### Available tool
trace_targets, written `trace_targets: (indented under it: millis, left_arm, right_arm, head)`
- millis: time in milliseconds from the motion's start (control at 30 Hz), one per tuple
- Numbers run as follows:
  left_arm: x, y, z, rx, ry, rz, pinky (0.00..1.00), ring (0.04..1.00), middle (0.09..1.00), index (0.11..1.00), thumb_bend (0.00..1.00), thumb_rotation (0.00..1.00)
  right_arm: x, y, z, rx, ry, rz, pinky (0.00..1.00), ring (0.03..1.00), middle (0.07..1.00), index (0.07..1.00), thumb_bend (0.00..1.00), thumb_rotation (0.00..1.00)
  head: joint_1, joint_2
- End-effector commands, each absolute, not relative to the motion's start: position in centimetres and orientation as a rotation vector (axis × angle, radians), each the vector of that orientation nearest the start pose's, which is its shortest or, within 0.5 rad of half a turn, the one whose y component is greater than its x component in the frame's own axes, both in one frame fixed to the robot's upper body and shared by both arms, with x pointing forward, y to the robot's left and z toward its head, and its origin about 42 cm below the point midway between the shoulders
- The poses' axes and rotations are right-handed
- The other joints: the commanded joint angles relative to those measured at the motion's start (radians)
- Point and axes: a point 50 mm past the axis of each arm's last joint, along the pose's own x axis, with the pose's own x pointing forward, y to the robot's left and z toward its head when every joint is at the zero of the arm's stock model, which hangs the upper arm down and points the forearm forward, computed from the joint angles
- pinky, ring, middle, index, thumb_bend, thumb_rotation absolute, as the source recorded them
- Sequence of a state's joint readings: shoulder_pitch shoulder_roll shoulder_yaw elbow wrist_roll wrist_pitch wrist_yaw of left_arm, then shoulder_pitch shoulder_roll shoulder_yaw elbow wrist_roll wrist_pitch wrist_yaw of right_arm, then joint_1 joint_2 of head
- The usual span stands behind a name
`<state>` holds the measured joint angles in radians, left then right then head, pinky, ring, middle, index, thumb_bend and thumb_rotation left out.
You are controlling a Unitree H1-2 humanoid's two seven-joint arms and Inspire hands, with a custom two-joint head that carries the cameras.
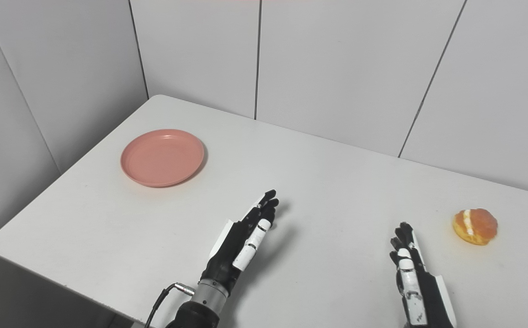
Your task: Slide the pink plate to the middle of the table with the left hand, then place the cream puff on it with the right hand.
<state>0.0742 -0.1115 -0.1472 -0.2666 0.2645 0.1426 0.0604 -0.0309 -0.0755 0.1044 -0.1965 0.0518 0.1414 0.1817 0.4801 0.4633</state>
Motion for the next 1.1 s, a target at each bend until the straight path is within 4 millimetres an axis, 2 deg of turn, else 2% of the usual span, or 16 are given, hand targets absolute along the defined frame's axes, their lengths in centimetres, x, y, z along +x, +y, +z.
trace_targets:
  millis: [0,133,367,600,867,1067]
  left_arm:
    - [26.4,15.1,16.9,0.132,-0.158,-0.027,0.91,0.938,0.938,0.915,0.47,1.00]
    - [26.7,15.8,18.3,0.146,-0.183,-0.022,0.92,0.926,0.935,0.913,0.48,1.00]
    - [27.8,16.8,21.0,0.121,-0.268,0.008,0.88,0.904,0.920,0.901,0.44,1.00]
    - [29.2,18.6,24.5,0.115,-0.351,0.033,0.91,0.917,0.936,0.920,0.41,1.00]
    - [31.4,21.5,26.2,0.168,-0.416,0.095,0.92,0.912,0.938,0.923,0.47,1.00]
    - [33.0,24.1,27.3,0.167,-0.455,0.157,0.92,0.918,0.936,0.920,0.47,1.00]
  right_arm:
    - [29.1,-18.7,16.4,-0.024,-0.148,0.309,1.00,1.000,1.000,1.000,0.00,1.00]
    - [29.0,-18.7,16.5,-0.027,-0.146,0.305,1.00,1.000,1.000,1.000,0.00,1.00]
    - [28.9,-18.7,16.7,-0.043,-0.133,0.306,1.00,1.000,1.000,1.000,0.00,1.00]
    - [28.8,-18.6,16.8,-0.042,-0.137,0.308,1.00,1.000,1.000,1.000,0.00,1.00]
    - [28.8,-18.6,16.9,-0.040,-0.128,0.309,1.00,1.000,1.000,1.000,0.00,1.00]
    - [28.8,-18.6,16.9,-0.041,-0.141,0.307,1.00,1.000,1.000,1.000,0.00,1.00]
  head:
    - [0.001,0.001]
    - [0.013,-0.002]
    - [0.017,0.001]
    - [0.017,-0.001]
    - [0.014,0.001]
    - [0.013,0.001]
